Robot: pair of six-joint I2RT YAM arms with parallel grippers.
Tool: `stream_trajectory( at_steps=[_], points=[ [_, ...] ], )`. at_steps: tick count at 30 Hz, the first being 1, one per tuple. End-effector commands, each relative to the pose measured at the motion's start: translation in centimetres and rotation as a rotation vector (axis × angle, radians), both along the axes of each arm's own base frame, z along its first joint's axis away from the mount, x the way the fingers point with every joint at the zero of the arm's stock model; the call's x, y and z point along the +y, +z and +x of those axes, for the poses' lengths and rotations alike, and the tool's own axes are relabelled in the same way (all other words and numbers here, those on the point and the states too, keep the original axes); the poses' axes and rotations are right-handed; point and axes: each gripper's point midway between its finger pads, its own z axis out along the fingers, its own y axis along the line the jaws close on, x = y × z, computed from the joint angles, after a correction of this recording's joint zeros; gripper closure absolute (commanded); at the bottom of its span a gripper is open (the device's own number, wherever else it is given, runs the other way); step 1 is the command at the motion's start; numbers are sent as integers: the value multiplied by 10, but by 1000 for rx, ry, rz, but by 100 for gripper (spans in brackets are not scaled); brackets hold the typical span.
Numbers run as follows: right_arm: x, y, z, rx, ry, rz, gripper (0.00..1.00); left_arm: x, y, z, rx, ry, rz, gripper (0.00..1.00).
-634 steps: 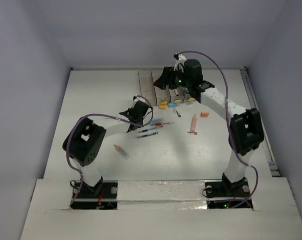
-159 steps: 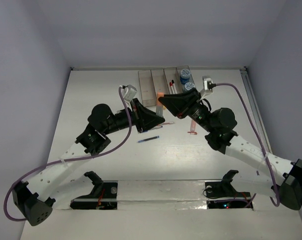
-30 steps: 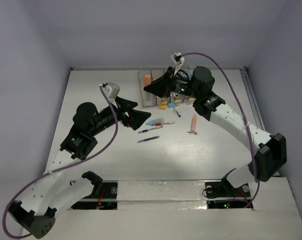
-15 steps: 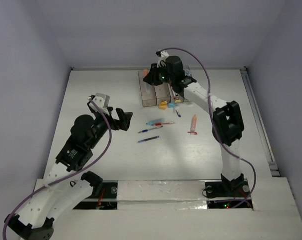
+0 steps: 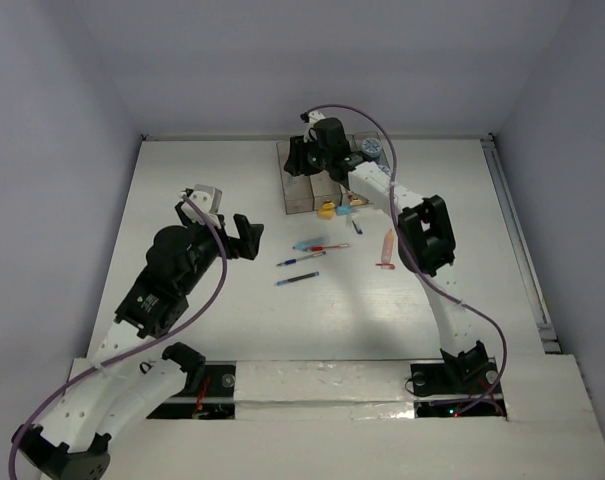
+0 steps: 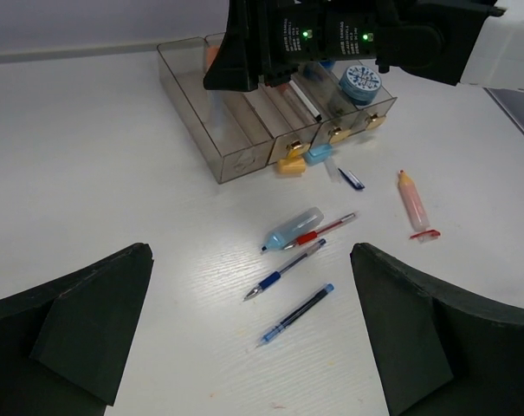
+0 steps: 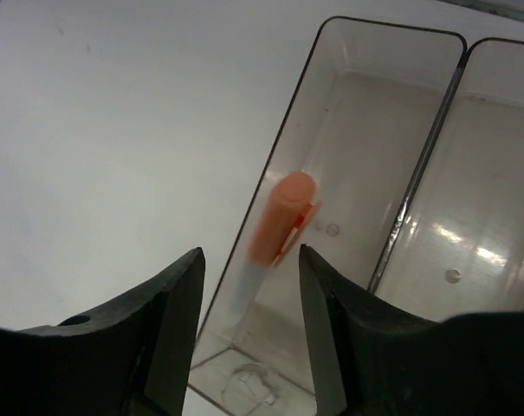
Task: Sort the stationery into containers
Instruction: Place the pen in the storage box, then pick up the pen from the center of the board.
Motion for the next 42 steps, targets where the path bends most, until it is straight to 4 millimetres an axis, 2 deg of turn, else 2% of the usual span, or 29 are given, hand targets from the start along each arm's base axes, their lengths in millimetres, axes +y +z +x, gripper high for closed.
stream_trajectory(
  at_steps=[1,2,5,6,7,8,9,11,12,13,14,15,16,17,18,19,20,21,22,24,26,28,29,32,33,34,36,40,42],
  points=[
    [0,44,8,-92,-9,1,45,1,13,3,-52,7,-15,1],
    [-1,48,8,-99,-10,0,37,4,14,4,-54,16,-15,1],
    [-5,68,3,-125,-4,-7,28,5,14,4,-56,19,-17,1],
    [-8,85,-1,-147,-3,1,27,5,14,4,-55,20,-16,1],
    [-11,92,-5,-156,-1,-5,27,5,14,3,-57,22,-16,1],
    [-15,84,-11,-137,2,-21,27,6,15,3,-59,22,-18,1],
    [-21,109,-21,-169,3,-10,28,6,15,3,-60,22,-20,1],
    [-32,117,-36,-174,-2,-24,34,6,17,2,-64,24,-22,1],
    [-43,89,-48,-119,-13,-70,37,7,16,2,-64,25,-22,1],
    [-57,113,-62,-149,-41,-62,42,7,17,2,-65,25,-23,1],
    [-74,108,-68,-146,-103,-93,60,7,18,1,-67,25,-26,1],
    [-92,64,-88,-65,-125,-157,68,7,18,1,-67,24,-26,1],
    [-108,58,-96,-44,-172,-163,73,7,19,1,-71,23,-30,1],
    [-132,73,-106,-72,-265,-174,82,6,19,0,-72,15,-31,1],
    [-151,63,-115,-47,-310,-187,87,5,20,0,-74,10,-33,1],
    [-172,25,-136,44,-355,-221,88,4,20,-1,-74,4,-34,1],
    [-194,32,-145,44,-410,-204,89,1,20,-1,-72,-7,-38,1],
    [-207,24,-154,74,-435,-203,89,0,21,-1,-71,-14,-38,1],
    [-221,-3,-173,146,-460,-224,89,-1,21,-2,-71,-18,-39,1],
    [-246,-9,-185,170,-528,-238,80,-1,21,-1,-70,-19,-41,1],
    [-255,-31,-201,230,-535,-264,68,-6,21,-4,-68,-53,-45,1],
    [-244,-33,-204,228,-451,-244,63,-6,21,-5,-70,-53,-47,1],
    [-216,-32,-213,250,-298,-165,58,-6,21,-6,-71,-53,-48,1],
    [-168,-29,-222,211,-22,-109,57,-5,22,-6,-75,-53,-52,1],
    [-148,-32,-224,162,82,-164,57,-5,22,-6,-74,-51,-51,1],
    [-138,-24,-225,122,125,-185,57,-5,22,-6,-74,-48,-51,1],
    [-116,-31,-217,83,197,-267,55,-3,21,-5,-73,-41,-48,1],
    [-98,-18,-188,-10,225,-286,52,-2,22,-6,-76,-35,-49,1],
    [-92,-31,-179,13,244,-312,51,-1,23,-6,-79,-33,-50,1]
  ],
)
